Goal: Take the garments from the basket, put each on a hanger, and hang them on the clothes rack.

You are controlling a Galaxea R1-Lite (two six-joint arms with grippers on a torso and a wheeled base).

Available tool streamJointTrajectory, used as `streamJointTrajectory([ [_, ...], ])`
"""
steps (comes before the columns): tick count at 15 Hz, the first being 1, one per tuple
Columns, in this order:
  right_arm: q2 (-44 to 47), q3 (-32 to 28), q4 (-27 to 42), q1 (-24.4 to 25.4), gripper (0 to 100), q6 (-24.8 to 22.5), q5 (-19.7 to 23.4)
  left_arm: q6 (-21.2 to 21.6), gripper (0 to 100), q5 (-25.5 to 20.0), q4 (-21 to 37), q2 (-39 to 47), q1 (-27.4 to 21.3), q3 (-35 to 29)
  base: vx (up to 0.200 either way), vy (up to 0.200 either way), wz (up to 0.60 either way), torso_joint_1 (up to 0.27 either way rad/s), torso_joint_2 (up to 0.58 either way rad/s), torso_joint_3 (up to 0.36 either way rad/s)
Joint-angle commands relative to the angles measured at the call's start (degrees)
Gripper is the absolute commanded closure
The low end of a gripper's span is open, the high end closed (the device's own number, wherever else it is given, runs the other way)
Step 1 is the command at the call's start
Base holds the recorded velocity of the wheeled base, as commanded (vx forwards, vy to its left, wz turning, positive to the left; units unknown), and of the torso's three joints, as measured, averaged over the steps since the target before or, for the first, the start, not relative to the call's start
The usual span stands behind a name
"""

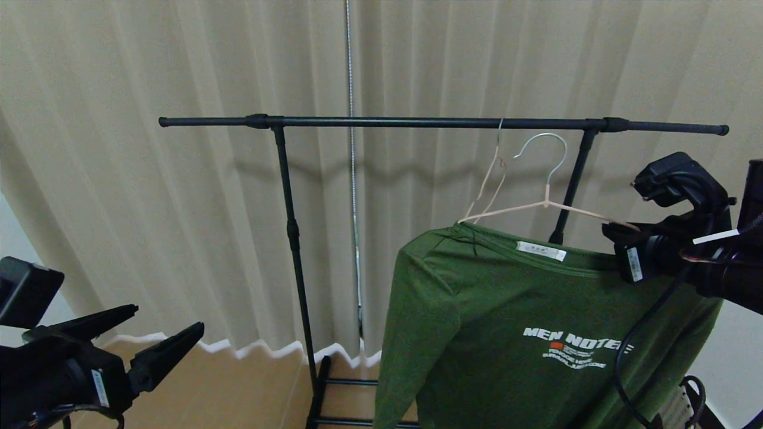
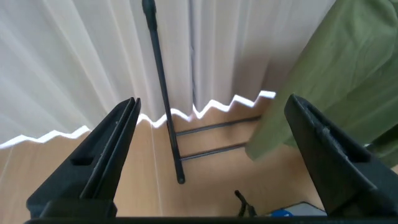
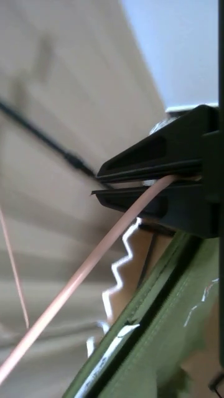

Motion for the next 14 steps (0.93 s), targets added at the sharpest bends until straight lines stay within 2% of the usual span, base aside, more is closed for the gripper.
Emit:
streamJointTrajectory([
  [1,-0.18,0.13,-0.19,-0.81,100,0.03,-1.59,0.02,0,-0.02,-0.06,-3.52,0.15,0.3,0.0,0.0,0.0,0.0,0.0,0.0],
  [6,-0.27,0.57,-0.54,-2.13,100,0.03,-2.21,-0.07,0,-0.02,0.03,-3.35,-0.03,0.3,0.0,0.0,0.0,0.0,0.0,0.0],
  [14,-0.01,0.75,-0.54,-2.04,100,0.03,-2.21,1.33,0,-0.02,0.03,-3.35,-0.03,1.18,0.0,0.2,0.0,-0.003,0.0,0.003],
])
